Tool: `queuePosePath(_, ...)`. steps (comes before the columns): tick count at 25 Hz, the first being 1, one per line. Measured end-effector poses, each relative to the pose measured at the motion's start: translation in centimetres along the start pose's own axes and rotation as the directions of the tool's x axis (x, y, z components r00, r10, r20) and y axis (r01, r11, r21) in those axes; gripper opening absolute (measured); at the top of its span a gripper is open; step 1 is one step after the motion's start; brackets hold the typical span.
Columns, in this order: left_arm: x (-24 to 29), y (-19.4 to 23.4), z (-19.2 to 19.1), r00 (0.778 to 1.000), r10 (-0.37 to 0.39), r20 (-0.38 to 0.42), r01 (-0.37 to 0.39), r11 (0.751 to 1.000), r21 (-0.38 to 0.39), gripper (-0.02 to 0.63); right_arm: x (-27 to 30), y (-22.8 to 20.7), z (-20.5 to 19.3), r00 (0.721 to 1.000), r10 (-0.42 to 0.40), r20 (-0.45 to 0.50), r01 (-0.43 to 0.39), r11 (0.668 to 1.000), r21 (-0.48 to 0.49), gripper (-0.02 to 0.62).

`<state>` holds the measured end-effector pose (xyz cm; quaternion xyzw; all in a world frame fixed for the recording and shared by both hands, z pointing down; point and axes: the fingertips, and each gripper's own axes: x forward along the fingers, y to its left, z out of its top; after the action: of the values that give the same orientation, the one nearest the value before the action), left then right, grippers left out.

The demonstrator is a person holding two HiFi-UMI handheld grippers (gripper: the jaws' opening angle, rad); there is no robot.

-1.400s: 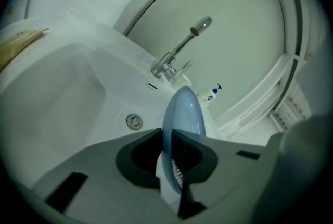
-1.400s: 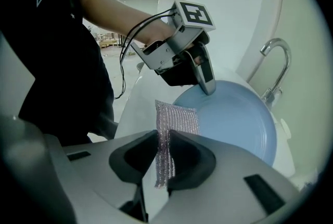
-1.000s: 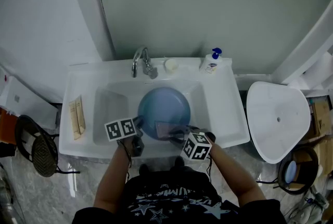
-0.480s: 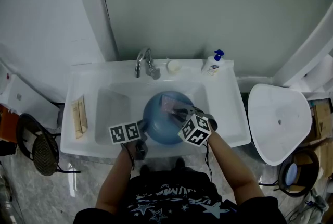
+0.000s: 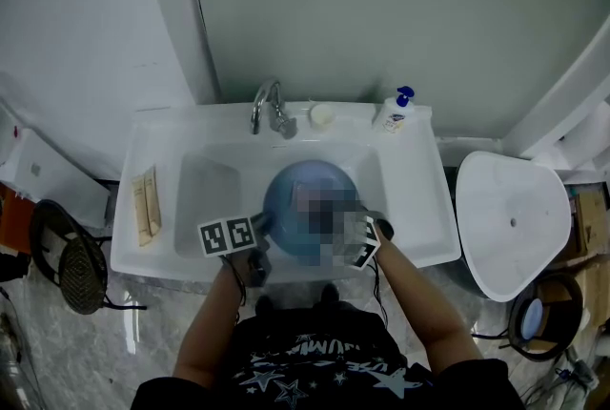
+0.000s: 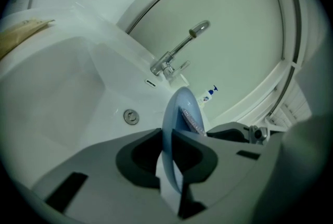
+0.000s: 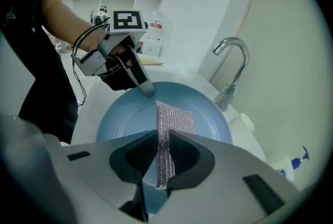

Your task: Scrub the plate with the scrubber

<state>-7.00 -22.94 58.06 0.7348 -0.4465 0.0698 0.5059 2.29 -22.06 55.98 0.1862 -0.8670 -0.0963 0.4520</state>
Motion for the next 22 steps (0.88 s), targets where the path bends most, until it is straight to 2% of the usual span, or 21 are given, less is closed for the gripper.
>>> queuePosePath(3,-0.1,0.4,0.2,1.000,0.000,0.013,0.000,0.999,-0.032,0.034,0.0,1.9,0.1,0.998,0.055,0.010,-0.055,0.998,-0.037,0.074)
queuePosePath(11,0.0,1.3,1.0,1.000,0.019,0.025,-0.018,0.999,-0.046,0.035,-0.5,5.9,-0.3,0.981,0.192,0.019,-0.190,0.979,-0.068,0.074)
queuePosePath(19,0.2,2.8,1.5,0.998,0.042,0.042,-0.037,0.994,-0.104,0.034,-1.1,8.7,-0.8,0.959,0.282,0.034,-0.282,0.959,-0.028,0.074)
queuePosePath(22,0.4,3.0,1.5,0.998,0.044,0.035,-0.041,0.994,-0.101,0.035,-1.3,9.0,-0.9,0.954,0.295,0.043,-0.295,0.955,-0.019,0.074)
